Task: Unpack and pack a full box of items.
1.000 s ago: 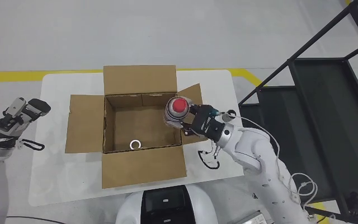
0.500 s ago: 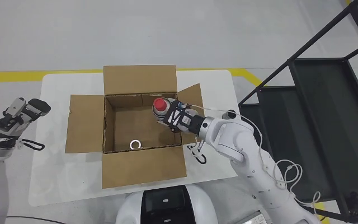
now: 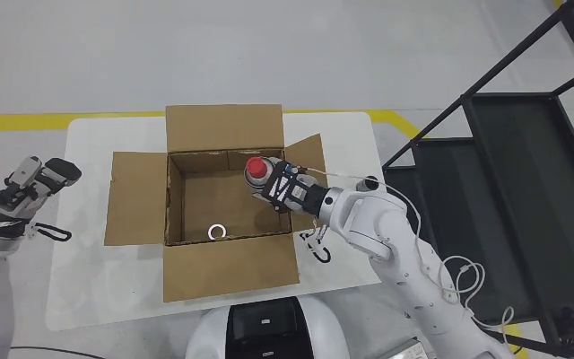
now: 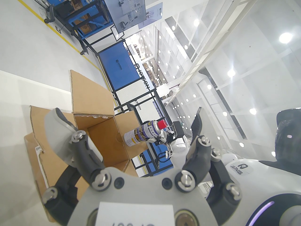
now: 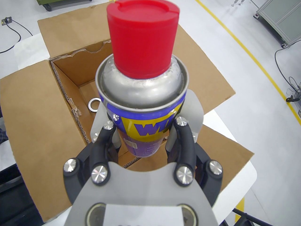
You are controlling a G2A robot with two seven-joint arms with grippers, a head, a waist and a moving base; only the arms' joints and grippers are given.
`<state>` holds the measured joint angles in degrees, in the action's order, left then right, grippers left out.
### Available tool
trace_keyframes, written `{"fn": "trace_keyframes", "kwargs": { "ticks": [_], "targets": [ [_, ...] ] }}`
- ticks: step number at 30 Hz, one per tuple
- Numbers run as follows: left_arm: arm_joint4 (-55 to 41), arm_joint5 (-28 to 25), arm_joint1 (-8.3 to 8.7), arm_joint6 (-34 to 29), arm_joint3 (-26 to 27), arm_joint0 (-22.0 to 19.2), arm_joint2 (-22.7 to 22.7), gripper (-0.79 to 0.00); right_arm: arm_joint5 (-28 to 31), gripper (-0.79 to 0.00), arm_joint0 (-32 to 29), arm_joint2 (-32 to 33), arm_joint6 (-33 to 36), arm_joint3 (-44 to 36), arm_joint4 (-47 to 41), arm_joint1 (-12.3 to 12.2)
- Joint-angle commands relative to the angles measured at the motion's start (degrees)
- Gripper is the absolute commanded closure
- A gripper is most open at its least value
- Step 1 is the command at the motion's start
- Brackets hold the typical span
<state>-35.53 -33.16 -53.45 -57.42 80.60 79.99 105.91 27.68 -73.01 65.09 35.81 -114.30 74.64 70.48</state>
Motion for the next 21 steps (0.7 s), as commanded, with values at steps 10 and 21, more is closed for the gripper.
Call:
{"fn": "trace_keyframes", "kwargs": {
  "ticks": [10,21],
  "targets": [
    [0.0,0.0,0.00,0.0,0.0,0.0,0.0,-0.785,0.2,0.000,22.3,-20.5,14.7,17.1,7.1,4.8],
    [0.0,0.0,0.00,0.0,0.0,0.0,0.0,-0.785,-2.0,0.000,35.5,-38.7,22.2,34.0,15.1,13.0]
  ]
}}
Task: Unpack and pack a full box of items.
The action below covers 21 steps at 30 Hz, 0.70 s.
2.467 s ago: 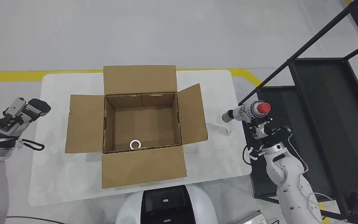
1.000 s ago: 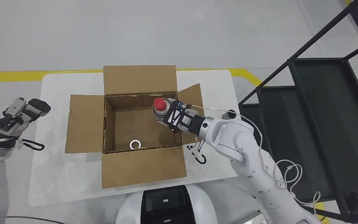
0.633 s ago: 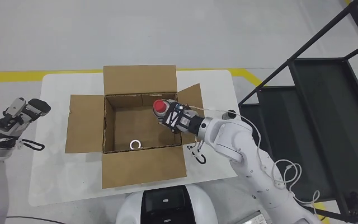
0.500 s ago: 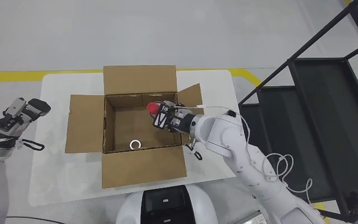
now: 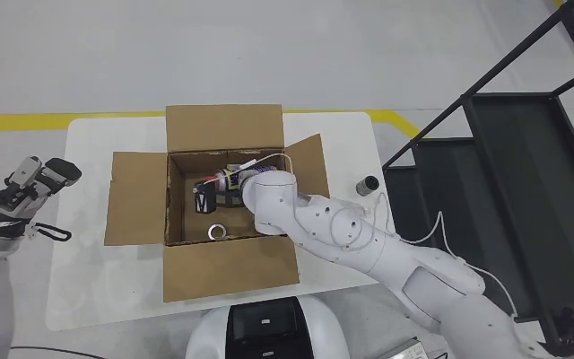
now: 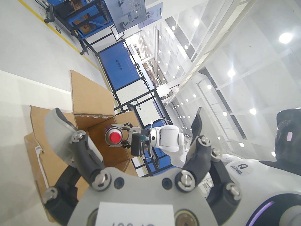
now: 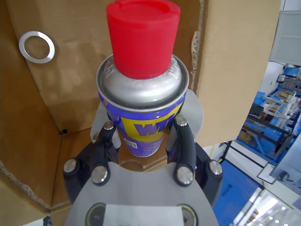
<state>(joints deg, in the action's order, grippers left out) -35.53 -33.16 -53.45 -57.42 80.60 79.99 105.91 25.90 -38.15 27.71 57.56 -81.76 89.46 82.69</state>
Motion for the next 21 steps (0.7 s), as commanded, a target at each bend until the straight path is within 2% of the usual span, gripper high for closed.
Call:
{"fn": "trace_keyframes", "kwargs": {
  "ticks": [1,3,5,6,7,8,14,17,21],
  "targets": [
    [0.0,0.0,0.00,0.0,0.0,0.0,0.0,-0.785,-0.4,0.000,1.1,-2.2,0.6,2.9,0.0,1.5],
    [0.0,0.0,0.00,0.0,0.0,0.0,0.0,-0.785,-0.7,-0.028,2.2,-4.1,1.4,5.7,0.9,3.0],
    [0.0,0.0,0.00,0.0,0.0,0.0,0.0,-0.785,-0.9,-0.200,3.2,-5.4,1.9,8.4,0.7,4.4],
    [0.0,0.0,0.00,0.0,0.0,0.0,0.0,-0.785,-1.0,-0.391,3.6,-5.9,2.2,9.8,0.6,5.1],
    [0.0,0.0,0.00,0.0,0.0,0.0,0.0,-0.785,-1.1,-0.748,4.0,-6.2,2.4,11.2,0.2,5.8],
    [0.0,0.0,0.00,0.0,0.0,0.0,0.0,-0.785,-1.3,-0.785,4.4,-6.5,2.4,12.3,-0.1,6.5],
    [0.0,0.0,0.00,0.0,0.0,0.0,0.0,-0.785,-2.0,-0.785,5.5,-5.4,-0.3,16.1,-3.3,8.9],
    [0.0,0.0,0.00,0.0,0.0,0.0,0.0,-0.785,-2.0,-0.785,5.1,-2.9,-3.2,14.9,-5.3,8.6],
    [0.0,0.0,0.00,0.0,0.0,0.0,0.0,-0.785,-0.1,-0.785,2.3,3.2,-8.7,9.9,-7.7,6.4]
  ]
}}
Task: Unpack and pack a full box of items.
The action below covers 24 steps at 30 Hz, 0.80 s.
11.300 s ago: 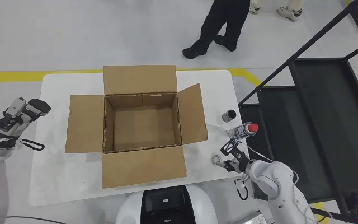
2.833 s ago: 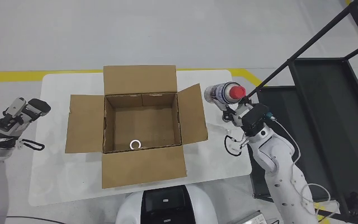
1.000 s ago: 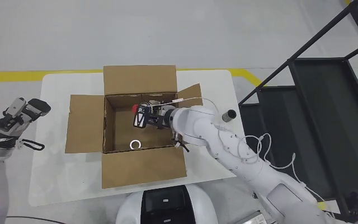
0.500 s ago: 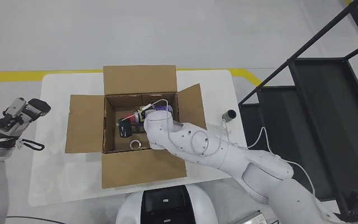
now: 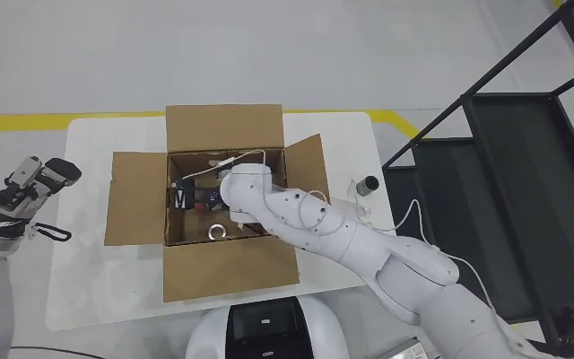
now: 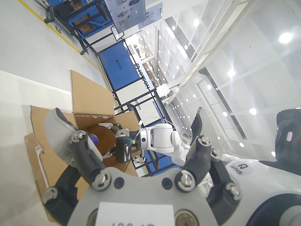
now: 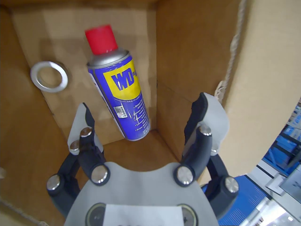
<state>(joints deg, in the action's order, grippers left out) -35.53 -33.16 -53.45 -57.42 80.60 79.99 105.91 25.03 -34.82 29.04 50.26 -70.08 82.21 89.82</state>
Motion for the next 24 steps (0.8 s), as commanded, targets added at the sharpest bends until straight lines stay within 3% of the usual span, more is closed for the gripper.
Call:
{"fn": "trace_keyframes", "kwargs": {
  "ticks": [1,9,16,24],
  "targets": [
    [0.0,0.0,0.00,0.0,0.0,0.0,0.0,-0.785,1.5,-0.785,-2.3,4.0,-2.9,-3.9,-1.2,-1.6],
    [0.0,0.0,0.00,0.0,0.0,0.0,0.0,-0.785,10.5,-0.785,-20.5,26.9,-14.1,-27.1,-11.2,-8.8],
    [0.0,0.0,0.00,0.0,0.0,0.0,0.0,-0.785,16.6,-0.785,-36.8,42.8,-24.3,-42.4,-14.2,-12.3],
    [0.0,0.0,0.00,0.0,0.0,0.0,0.0,-0.785,13.8,-0.785,-54.6,57.3,-37.5,-50.2,-8.1,-14.3]
  ]
}}
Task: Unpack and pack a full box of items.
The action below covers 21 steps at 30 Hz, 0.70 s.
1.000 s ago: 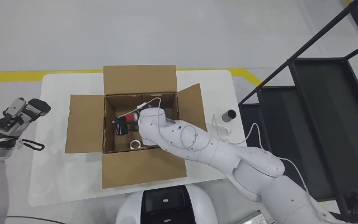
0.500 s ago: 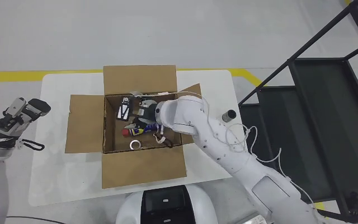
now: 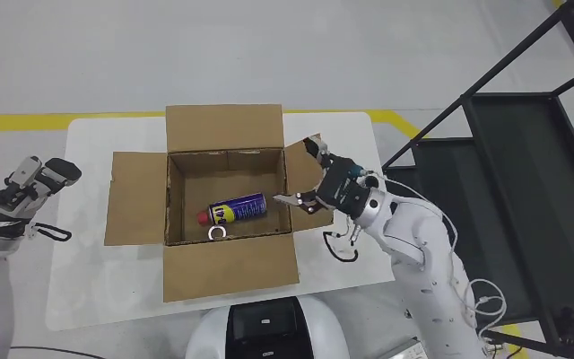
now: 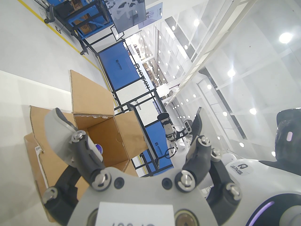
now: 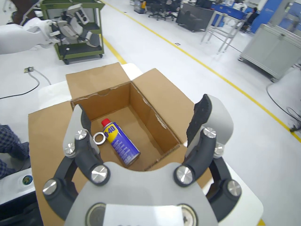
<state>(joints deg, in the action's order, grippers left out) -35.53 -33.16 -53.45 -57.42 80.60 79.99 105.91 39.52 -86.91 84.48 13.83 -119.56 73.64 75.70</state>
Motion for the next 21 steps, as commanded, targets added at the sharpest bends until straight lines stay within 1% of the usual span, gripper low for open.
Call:
{"fn": "trace_keyframes", "kwargs": {
  "ticks": [1,4,7,10,13,16,21],
  "targets": [
    [0.0,0.0,0.00,0.0,0.0,0.0,0.0,-0.785,-1.8,-0.785,-4.5,3.4,-1.3,-1.5,1.3,-0.3],
    [0.0,0.0,0.00,0.0,0.0,0.0,0.0,-0.785,-4.7,-0.785,-8.9,6.6,-0.1,-4.9,3.4,-0.7],
    [0.0,0.0,0.00,0.0,0.0,0.0,0.0,-0.785,-7.4,-0.785,-11.4,9.4,0.8,-7.5,4.0,-0.9],
    [0.0,0.0,0.00,0.0,0.0,0.0,0.0,-0.785,-10.7,-0.785,-13.6,12.2,2.2,-7.7,4.8,-1.0],
    [0.0,0.0,0.00,0.0,0.0,0.0,0.0,-0.785,-13.5,-0.785,-15.9,14.8,2.2,-5.9,2.7,-1.0],
    [0.0,0.0,0.00,0.0,0.0,0.0,0.0,-0.785,-14.9,-0.785,-17.4,16.5,3.5,-5.1,1.1,-1.1],
    [0.0,0.0,0.00,0.0,0.0,0.0,0.0,-0.785,-14.9,-0.785,-17.4,16.5,3.5,-5.1,1.1,-1.1]
  ]
}}
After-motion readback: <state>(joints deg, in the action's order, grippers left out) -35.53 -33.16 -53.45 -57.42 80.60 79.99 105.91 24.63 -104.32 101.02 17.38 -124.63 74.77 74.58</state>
